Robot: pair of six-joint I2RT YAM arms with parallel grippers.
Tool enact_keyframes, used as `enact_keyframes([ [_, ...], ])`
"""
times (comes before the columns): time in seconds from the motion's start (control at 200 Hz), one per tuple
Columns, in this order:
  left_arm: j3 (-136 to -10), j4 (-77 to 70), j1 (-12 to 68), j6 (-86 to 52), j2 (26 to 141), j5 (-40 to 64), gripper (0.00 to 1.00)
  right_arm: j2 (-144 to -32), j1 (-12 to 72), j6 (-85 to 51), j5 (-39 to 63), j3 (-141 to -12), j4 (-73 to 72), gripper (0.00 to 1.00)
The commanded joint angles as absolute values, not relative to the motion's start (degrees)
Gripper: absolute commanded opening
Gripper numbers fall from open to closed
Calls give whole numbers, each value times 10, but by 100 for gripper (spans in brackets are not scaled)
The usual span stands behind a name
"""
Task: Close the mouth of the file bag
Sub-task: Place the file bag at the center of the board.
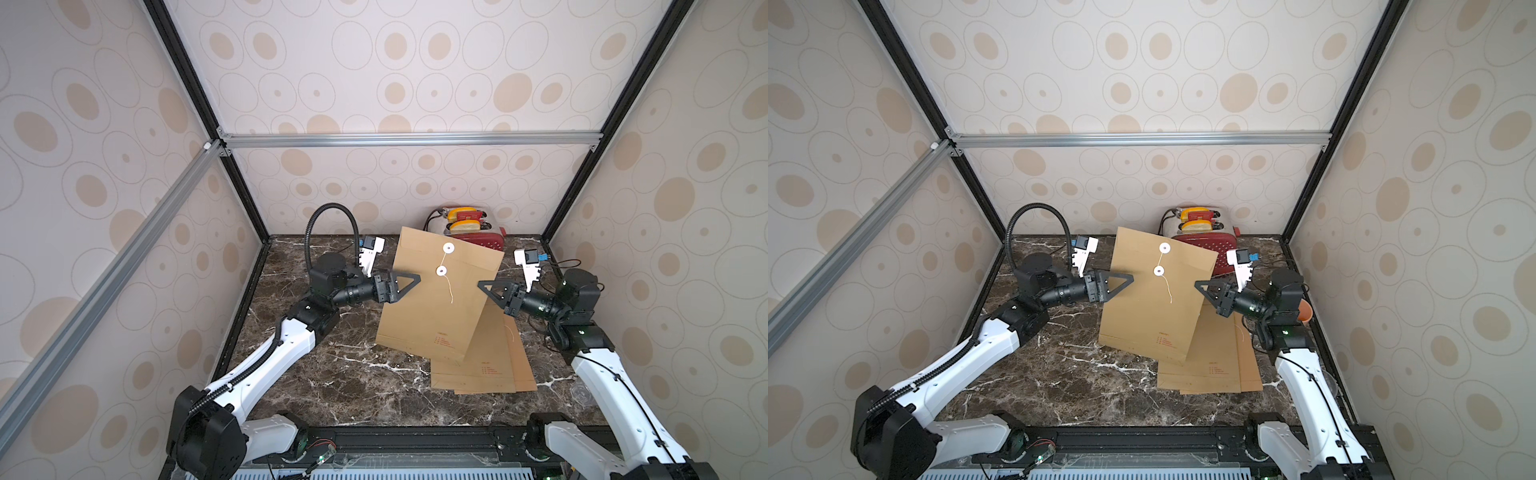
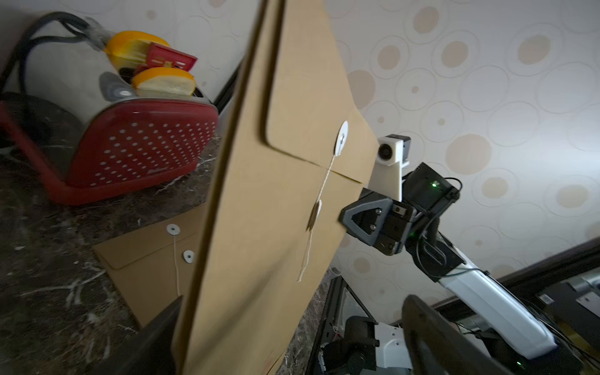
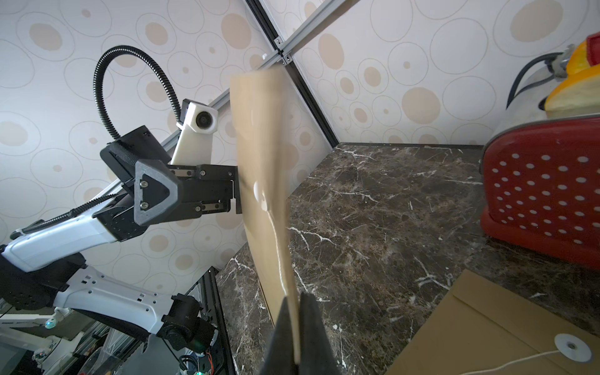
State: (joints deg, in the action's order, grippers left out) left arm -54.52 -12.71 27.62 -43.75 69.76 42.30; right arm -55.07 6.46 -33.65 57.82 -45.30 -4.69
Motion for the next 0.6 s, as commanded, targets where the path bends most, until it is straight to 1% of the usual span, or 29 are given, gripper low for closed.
enact_keyframes([
  [0.0, -483, -139, 257, -462, 656, 359, 99, -553, 68, -340, 567, -442, -42, 0],
  [0.08, -425, -186, 243, -510, 642, 356, 98, -568, 83, -356, 557, -428, -58, 0],
  [0.15, -375, -242, 235, -541, 623, 349, 96, -583, 107, -346, 526, -419, -49, 0],
  [0.185, -361, -244, 232, -545, 610, 346, 96, -593, 119, -339, 513, -415, -43, 0],
  [0.225, -355, -219, 232, -539, 596, 337, 96, -605, 134, -337, 500, -408, -46, 0],
  [0.285, -359, -130, 232, -516, 569, 307, 97, -628, 143, -337, 484, -397, -57, 0],
  [0.316, -362, -80, 231, -503, 553, 285, 98, -641, 163, -337, 481, -391, -63, 0],
  [0.361, -359, -35, 231, -488, 530, 258, 99, -664, 167, -338, 486, -384, -81, 0],
  [0.436, -350, -2, 229, -469, 499, 239, 99, -692, 169, -343, 490, -374, -106, 0],
  [0.596, -318, 13, 228, -478, 481, 240, 99, -758, 173, -318, 456, -391, -67, 0],
])
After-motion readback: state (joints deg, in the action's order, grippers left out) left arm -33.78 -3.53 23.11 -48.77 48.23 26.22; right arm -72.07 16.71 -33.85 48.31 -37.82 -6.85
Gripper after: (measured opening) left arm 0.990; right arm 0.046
